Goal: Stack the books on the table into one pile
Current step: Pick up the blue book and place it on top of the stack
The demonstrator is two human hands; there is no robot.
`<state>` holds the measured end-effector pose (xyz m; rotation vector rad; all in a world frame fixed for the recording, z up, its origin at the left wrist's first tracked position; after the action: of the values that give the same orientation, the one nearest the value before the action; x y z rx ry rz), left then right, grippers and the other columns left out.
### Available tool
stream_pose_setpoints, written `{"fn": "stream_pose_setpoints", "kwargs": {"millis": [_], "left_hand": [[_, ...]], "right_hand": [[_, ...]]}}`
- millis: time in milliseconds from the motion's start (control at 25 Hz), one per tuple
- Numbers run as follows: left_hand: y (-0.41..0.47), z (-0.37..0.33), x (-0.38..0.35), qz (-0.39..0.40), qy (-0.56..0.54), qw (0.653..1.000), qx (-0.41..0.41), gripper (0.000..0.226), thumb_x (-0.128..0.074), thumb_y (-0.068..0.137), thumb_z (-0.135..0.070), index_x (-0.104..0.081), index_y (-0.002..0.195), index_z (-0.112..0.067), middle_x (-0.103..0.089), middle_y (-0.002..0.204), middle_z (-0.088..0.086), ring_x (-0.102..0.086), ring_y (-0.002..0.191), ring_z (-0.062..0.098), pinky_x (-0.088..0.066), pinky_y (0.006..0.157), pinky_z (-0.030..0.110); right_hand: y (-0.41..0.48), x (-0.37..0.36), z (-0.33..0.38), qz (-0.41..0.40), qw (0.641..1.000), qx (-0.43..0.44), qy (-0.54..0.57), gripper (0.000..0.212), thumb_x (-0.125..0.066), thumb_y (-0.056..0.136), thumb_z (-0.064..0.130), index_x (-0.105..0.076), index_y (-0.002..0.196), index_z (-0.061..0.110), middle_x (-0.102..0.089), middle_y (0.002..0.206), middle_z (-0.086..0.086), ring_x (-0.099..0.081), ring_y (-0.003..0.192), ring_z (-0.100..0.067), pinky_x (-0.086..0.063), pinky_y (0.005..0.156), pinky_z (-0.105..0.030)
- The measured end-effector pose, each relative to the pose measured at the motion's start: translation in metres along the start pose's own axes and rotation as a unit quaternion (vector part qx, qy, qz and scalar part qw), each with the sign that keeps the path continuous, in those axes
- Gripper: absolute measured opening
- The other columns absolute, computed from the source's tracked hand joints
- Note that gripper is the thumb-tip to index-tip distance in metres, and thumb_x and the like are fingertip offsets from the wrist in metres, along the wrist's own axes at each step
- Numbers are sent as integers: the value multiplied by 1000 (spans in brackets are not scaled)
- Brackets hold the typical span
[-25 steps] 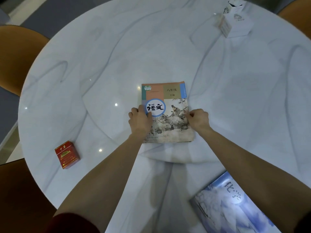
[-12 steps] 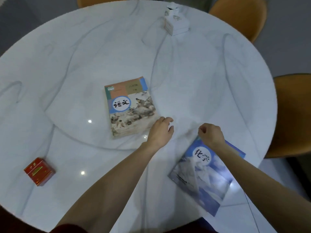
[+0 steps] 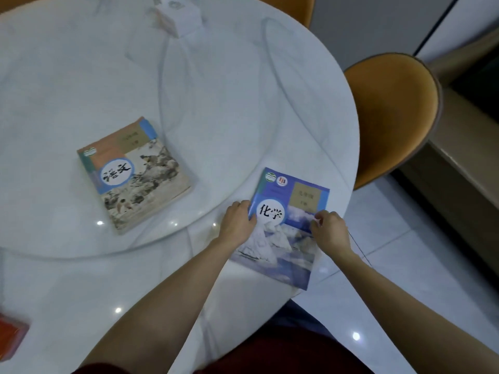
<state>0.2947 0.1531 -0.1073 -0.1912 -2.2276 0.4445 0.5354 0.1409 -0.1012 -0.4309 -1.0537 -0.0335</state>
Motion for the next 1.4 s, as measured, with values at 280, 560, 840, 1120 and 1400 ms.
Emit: {"fn": "stream_pose_setpoints", "kwargs": {"millis": [280,560,840,1120,1400], "left_hand": [[-4,3,-20,47,-195,976,86,35,-56,88,-15,-55,122,-9,-65,119,15,-61,108,31,-52,92,41],[-27,-27,-6,32,-354,934,-34,48,-45,94,-5,-46,134,-32,-61,129,-8,-56,118,7,-46,88,12],[-26,7,76,-96,-477,874,5,46,-50,92,-1,-57,110,-42,-67,111,-12,-65,95,1,-53,73,10],[-31,72,184,-276,-507,815,48,31,-50,91,-1,-53,117,-18,-65,103,-3,-62,86,5,-51,64,10],[-37,153,246,-373,-469,785,158,34,-47,88,2,-52,120,-10,-63,110,11,-58,93,21,-50,83,36]], "right_hand": [[-23,-17,-41,-9,993,-79,91,22,-48,90,13,-61,104,1,-64,103,-22,-61,90,-36,-51,72,-39],[-34,-19,-51,-17,945,-127,300,10,-50,91,17,-59,90,17,-68,93,-11,-63,88,-32,-56,79,-47],[-4,16,51,77,880,-27,467,14,-57,90,16,-70,90,20,-73,82,-6,-69,69,-19,-57,65,-31],[34,5,217,181,882,72,429,11,-59,88,9,-68,94,6,-69,94,-15,-64,82,-29,-53,81,-42],[59,-57,351,234,903,151,327,11,-59,86,8,-68,92,4,-65,94,-15,-57,84,-23,-49,82,-37]]}}
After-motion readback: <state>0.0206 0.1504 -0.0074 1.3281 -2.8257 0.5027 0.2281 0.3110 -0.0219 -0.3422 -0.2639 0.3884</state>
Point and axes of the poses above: each hand's wrist, its own y-axis towards the middle knuckle, its own x-axis out of the back of the hand, z = x × y, the point moved 10 cm from there along y, towards the middle knuckle
